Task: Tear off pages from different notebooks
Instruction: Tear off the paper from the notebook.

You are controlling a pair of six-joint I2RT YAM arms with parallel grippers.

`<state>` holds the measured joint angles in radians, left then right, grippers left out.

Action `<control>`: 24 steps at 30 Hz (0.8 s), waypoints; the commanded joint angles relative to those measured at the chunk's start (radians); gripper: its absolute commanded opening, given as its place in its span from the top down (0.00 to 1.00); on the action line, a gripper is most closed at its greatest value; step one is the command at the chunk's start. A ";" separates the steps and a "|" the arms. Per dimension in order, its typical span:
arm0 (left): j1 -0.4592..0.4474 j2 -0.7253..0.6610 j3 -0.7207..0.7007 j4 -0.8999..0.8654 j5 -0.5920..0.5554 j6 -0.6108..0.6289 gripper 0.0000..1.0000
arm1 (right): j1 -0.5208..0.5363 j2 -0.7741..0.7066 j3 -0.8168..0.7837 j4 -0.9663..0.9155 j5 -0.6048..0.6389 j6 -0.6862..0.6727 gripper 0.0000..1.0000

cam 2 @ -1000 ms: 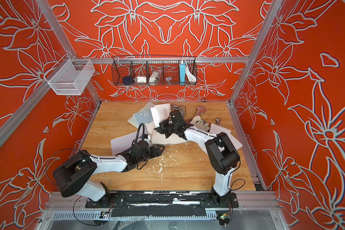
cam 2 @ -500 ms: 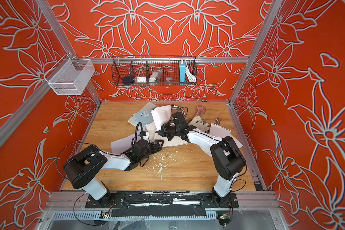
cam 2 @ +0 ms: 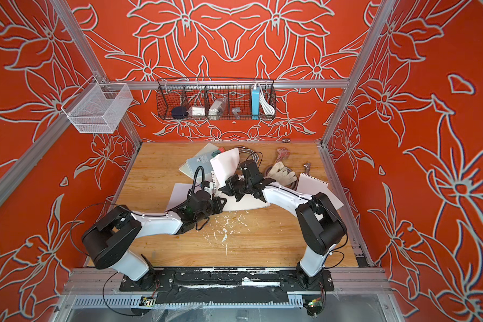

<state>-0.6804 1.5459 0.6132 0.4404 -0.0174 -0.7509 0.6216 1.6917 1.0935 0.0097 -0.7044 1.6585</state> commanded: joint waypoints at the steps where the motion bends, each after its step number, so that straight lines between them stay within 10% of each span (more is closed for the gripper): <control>1: 0.002 -0.081 0.028 -0.275 0.097 0.099 1.00 | -0.003 -0.025 0.040 -0.141 0.064 -0.139 1.00; 10: 0.001 -0.277 -0.052 -0.466 0.166 0.154 1.00 | -0.004 0.012 0.077 -0.279 0.121 -0.297 1.00; 24: -0.001 -0.286 -0.143 -0.273 0.166 0.154 1.00 | -0.003 0.061 -0.022 -0.112 0.063 -0.145 1.00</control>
<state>-0.6743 1.2442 0.4740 0.1440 0.1329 -0.6258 0.6334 1.7458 1.0855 -0.1841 -0.7052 1.4590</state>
